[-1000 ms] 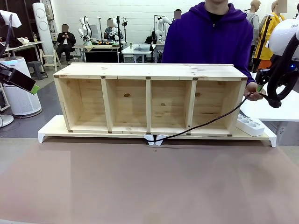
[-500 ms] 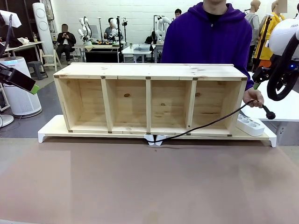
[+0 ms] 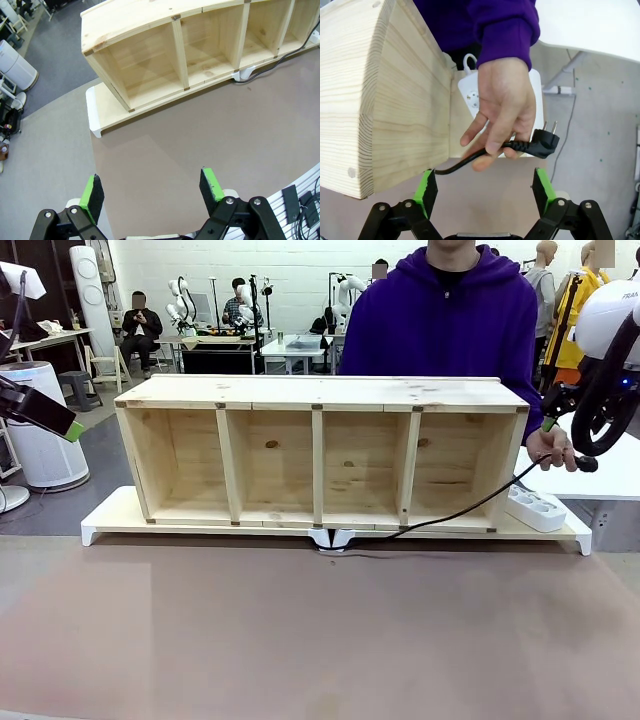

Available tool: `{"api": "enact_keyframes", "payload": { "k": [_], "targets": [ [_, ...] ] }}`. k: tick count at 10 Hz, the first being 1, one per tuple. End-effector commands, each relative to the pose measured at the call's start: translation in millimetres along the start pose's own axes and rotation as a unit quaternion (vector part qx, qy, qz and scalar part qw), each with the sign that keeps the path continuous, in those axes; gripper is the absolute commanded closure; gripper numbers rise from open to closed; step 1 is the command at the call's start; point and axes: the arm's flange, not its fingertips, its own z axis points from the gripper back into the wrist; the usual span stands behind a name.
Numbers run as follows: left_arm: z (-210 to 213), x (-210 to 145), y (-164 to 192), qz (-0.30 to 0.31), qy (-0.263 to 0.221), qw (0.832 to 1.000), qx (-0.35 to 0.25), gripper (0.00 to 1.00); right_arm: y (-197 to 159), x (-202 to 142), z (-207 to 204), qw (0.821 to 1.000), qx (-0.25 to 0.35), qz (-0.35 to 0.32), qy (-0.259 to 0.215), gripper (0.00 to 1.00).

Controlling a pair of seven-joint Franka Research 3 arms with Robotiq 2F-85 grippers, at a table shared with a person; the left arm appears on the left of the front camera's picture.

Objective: Perform cable management.
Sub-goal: Release the Power Cable when the human grasps it.

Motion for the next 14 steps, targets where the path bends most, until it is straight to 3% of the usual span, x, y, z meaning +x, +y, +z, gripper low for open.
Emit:
{"api": "enact_keyframes", "payload": {
  "k": [1, 14],
  "targets": [
    [-1.1, 1.0, 1.7, -0.008, -0.006, 1.0, 0.003, 0.0, -0.7, -0.4, -0.5, 1.0, 0.0, -0.002, 0.002, 0.02],
    [-1.1, 1.0, 1.7, -0.008, -0.006, 1.0, 0.003, 0.0, -0.7, -0.4, -0.5, 1.0, 0.0, -0.002, 0.002, 0.02]
  ]
}}
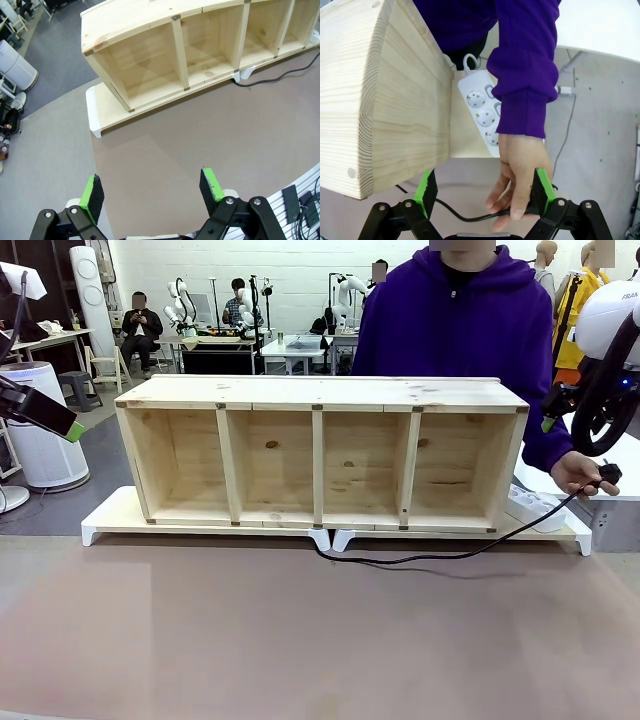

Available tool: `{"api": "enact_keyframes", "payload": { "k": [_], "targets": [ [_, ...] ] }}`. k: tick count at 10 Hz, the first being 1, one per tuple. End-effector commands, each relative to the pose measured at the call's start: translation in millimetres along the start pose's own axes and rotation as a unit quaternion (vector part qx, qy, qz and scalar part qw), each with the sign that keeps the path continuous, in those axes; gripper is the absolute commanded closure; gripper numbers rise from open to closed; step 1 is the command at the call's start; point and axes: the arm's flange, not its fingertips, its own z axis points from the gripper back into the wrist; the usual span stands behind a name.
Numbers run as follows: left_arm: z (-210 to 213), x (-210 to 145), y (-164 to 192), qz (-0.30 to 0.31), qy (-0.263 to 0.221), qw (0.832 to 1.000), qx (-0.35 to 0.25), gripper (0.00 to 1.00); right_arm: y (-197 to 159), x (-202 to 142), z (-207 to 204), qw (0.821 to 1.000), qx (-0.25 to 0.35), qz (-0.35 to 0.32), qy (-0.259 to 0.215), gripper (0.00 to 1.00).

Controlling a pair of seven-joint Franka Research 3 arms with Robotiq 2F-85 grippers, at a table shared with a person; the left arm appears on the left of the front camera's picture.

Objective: Perform cable management.
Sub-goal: Release the Power Cable when the human grasps it.

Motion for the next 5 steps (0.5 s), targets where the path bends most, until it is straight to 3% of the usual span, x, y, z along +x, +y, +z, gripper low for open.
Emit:
{"api": "enact_keyframes", "payload": {
  "k": [1, 5],
  "targets": [
    [-1.1, 1.0, 1.7, -0.008, -0.006, 1.0, 0.003, 0.0, -0.7, -0.4, -0.5, 1.0, 0.0, -0.002, 0.002, 0.02],
    [-1.1, 1.0, 1.7, -0.008, -0.006, 1.0, 0.003, 0.0, -0.7, -0.4, -0.5, 1.0, 0.0, -0.002, 0.002, 0.02]
  ]
}}
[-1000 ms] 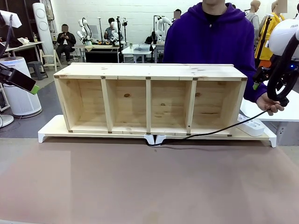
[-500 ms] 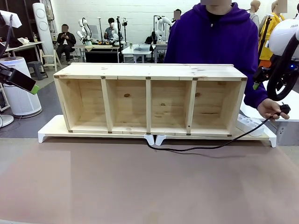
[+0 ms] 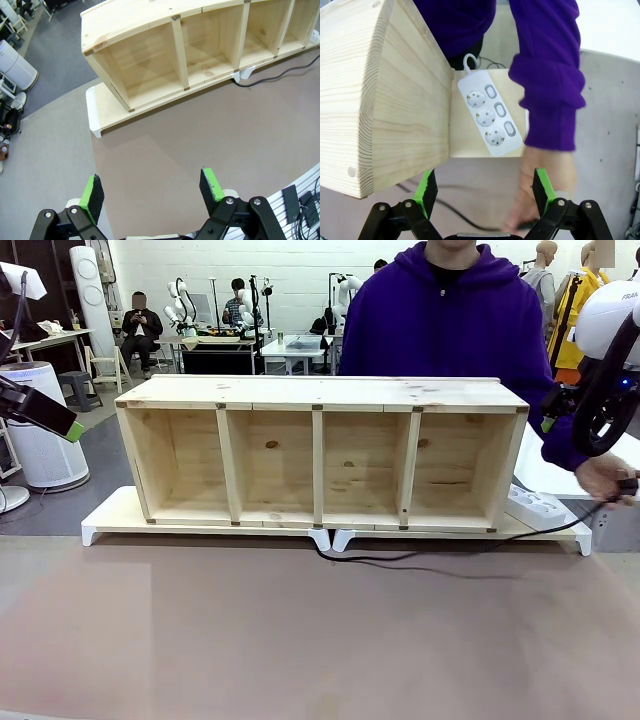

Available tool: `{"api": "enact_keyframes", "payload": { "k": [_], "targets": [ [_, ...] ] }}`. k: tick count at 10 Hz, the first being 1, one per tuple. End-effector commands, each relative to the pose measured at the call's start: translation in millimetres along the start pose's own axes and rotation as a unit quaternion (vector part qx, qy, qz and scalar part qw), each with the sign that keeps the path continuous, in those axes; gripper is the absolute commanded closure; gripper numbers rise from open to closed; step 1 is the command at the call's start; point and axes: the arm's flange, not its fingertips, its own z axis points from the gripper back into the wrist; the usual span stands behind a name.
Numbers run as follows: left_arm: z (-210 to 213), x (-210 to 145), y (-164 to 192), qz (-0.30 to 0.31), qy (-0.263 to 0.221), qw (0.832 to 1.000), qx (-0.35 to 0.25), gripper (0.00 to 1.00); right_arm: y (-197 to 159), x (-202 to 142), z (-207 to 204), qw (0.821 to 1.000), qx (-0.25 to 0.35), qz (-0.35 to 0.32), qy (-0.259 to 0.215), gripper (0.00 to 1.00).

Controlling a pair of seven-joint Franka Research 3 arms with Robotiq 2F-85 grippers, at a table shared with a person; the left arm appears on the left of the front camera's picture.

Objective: Perform cable management.
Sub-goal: Release the Power Cable when the human grasps it.

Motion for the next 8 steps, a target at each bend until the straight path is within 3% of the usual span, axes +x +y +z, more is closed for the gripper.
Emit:
{"api": "enact_keyframes", "payload": {
  "k": [1, 8],
  "targets": [
    [-1.1, 1.0, 1.7, -0.008, -0.006, 1.0, 0.003, 0.0, -0.7, -0.4, -0.5, 1.0, 0.0, -0.002, 0.002, 0.02],
    [-1.1, 1.0, 1.7, -0.008, -0.006, 1.0, 0.003, 0.0, -0.7, -0.4, -0.5, 1.0, 0.0, -0.002, 0.002, 0.02]
  ]
}}
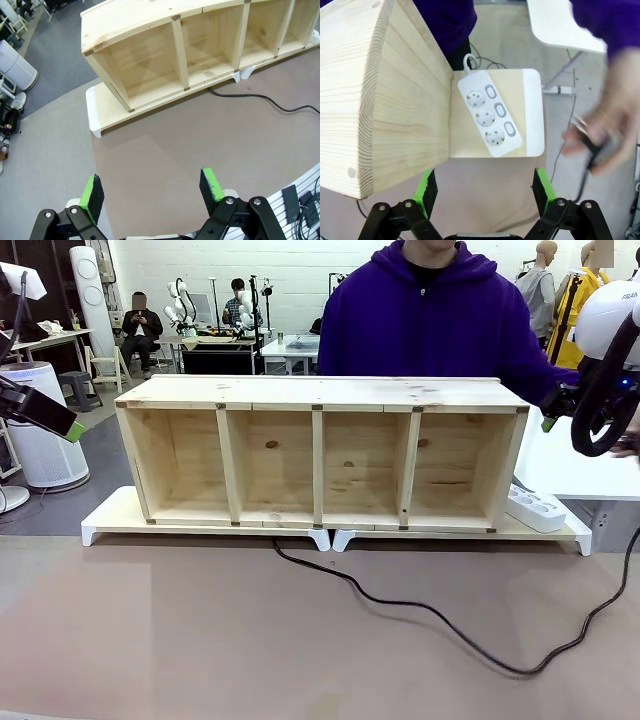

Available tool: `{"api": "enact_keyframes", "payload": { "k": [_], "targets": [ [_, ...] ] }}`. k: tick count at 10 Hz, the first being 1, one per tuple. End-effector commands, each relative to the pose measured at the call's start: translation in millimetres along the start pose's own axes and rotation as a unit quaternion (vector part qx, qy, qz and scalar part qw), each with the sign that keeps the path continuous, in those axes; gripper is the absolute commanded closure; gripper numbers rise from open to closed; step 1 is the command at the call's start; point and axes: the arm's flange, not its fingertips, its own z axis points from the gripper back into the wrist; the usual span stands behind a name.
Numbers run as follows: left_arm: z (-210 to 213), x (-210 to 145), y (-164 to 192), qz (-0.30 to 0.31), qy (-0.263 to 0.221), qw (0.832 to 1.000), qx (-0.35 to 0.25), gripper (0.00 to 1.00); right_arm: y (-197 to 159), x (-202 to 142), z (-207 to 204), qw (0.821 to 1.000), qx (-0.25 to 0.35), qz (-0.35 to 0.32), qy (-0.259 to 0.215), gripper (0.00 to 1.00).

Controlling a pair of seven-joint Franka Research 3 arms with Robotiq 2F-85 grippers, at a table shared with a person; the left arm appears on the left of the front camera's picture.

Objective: Perform cable management.
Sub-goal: Release the Power Cable when the human grasps it.

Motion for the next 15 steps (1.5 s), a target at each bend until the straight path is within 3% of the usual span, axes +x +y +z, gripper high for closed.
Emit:
{"api": "enact_keyframes", "payload": {
  "k": [1, 15],
  "targets": [
    [-1.1, 1.0, 1.7, -0.008, -0.006, 1.0, 0.003, 0.0, -0.7, -0.4, -0.5, 1.0, 0.0, -0.002, 0.002, 0.02],
    [-1.1, 1.0, 1.7, -0.008, -0.006, 1.0, 0.003, 0.0, -0.7, -0.4, -0.5, 1.0, 0.0, -0.002, 0.002, 0.02]
  ]
}}
